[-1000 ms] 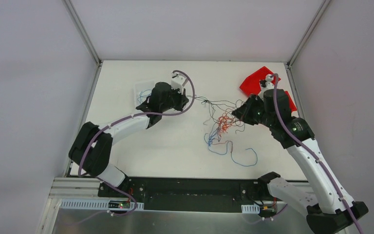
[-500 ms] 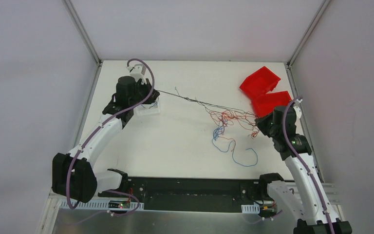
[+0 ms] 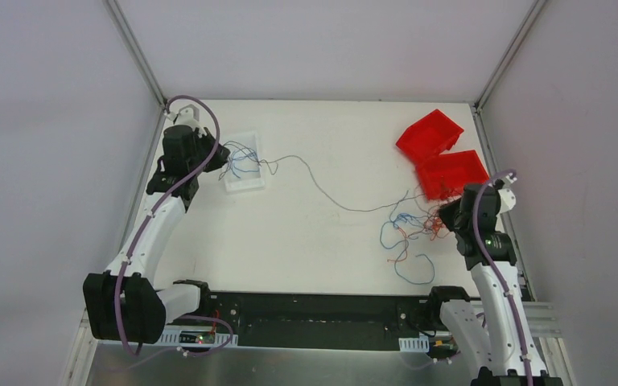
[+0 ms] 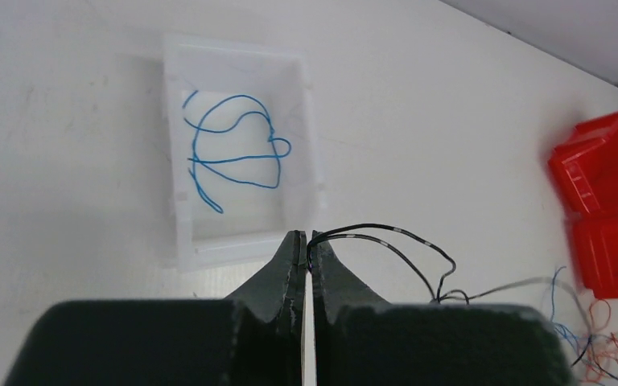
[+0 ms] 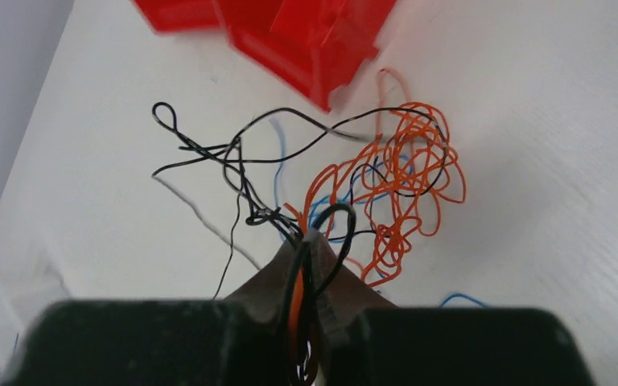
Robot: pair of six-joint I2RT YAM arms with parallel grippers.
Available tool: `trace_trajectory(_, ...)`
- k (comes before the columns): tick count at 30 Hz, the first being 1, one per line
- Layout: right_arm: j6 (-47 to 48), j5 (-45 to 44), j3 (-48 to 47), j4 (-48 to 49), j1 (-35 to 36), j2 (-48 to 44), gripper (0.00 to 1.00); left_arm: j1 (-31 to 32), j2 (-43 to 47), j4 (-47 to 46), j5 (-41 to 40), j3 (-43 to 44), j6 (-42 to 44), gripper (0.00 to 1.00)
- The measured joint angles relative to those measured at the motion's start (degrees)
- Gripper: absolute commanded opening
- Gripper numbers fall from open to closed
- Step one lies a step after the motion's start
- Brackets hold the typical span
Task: Untangle the cables
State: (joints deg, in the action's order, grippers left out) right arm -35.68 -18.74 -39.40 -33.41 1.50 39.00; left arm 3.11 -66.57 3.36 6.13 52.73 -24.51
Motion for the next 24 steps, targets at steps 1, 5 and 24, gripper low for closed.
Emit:
trace_trajectory(1, 1.8, 3.9, 0.0, 1.1, -0.1, 0.6, 0.20, 0.3, 0.1, 0.0, 1.6, 0.0, -0.2, 0.00)
trace_trajectory(5, 5.7, 15.9, 0.0, 4.4, -0.1, 3.3, 0.71, 0.7, 0.2, 0.1, 7.0, 0.3, -0.4, 0.00)
trace_trajectory(24, 19.7, 39.1, -8.9, 17.8, 29.7, 20.2, 0.87, 1.1, 3.9, 3.1, 21.5, 11.2, -2.3, 0.00)
